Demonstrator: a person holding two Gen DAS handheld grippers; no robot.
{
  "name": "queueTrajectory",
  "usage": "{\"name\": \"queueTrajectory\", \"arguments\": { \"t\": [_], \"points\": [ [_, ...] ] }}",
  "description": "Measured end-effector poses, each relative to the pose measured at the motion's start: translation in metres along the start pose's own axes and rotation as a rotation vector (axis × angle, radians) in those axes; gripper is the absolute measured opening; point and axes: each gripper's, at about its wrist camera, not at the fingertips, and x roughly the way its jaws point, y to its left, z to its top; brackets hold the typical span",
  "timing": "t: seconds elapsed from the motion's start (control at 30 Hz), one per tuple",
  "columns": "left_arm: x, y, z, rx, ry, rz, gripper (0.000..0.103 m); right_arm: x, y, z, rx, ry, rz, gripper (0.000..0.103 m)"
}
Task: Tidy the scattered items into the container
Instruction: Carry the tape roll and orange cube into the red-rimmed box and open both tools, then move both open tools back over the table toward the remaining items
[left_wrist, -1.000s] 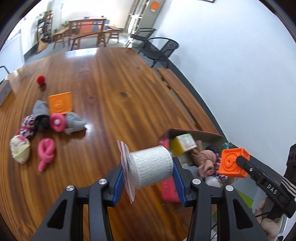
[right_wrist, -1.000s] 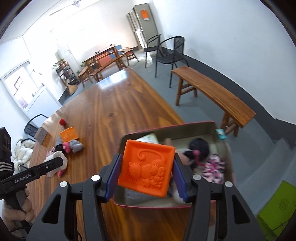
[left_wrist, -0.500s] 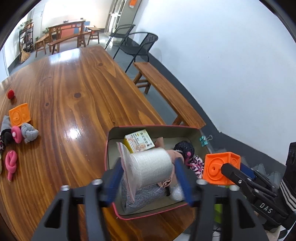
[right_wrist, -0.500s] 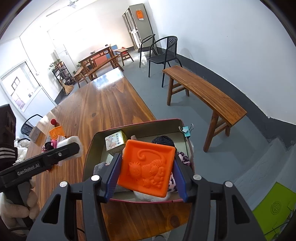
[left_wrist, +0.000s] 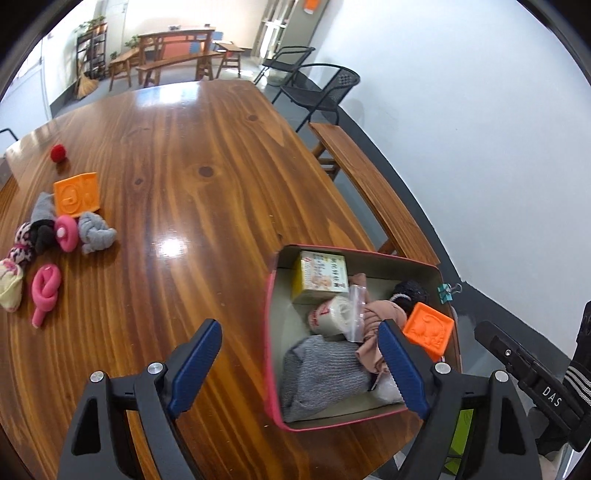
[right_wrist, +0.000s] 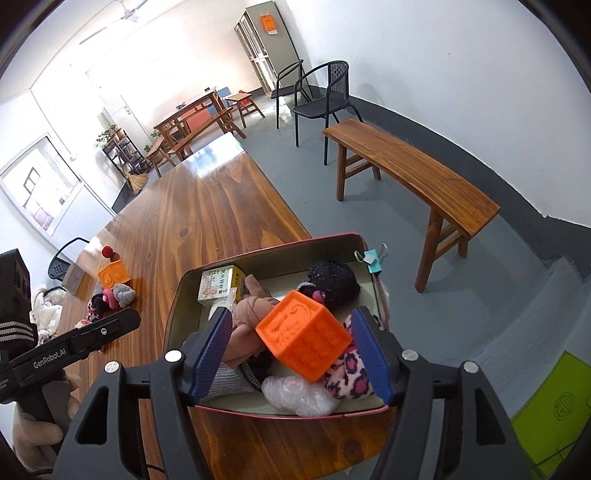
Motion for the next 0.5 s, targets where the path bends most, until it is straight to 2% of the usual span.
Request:
{"name": "queueTrajectory", "arguments": {
  "t": [0.1, 0.17, 0.5],
  "points": [
    [-0.006, 0.016, 0.0, -0.028, -0.011, 0.032, 0.088, 0.002, 0.013, 0.003, -0.022, -0.001, 0.016, 0.071],
    [-0.009, 0.03, 0.0, -0.058, -0.013, 0.065, 0.103, 0.005, 0.024, 0.004, -0.04, 0.005, 0.031, 0.071],
    [-0.036, 0.123, -0.01, -0.202, -0.03, 0.165, 0.103, 0.03, 0.085, 0.004, -0.123, 0.051, 0.1, 0.072]
  ]
}}
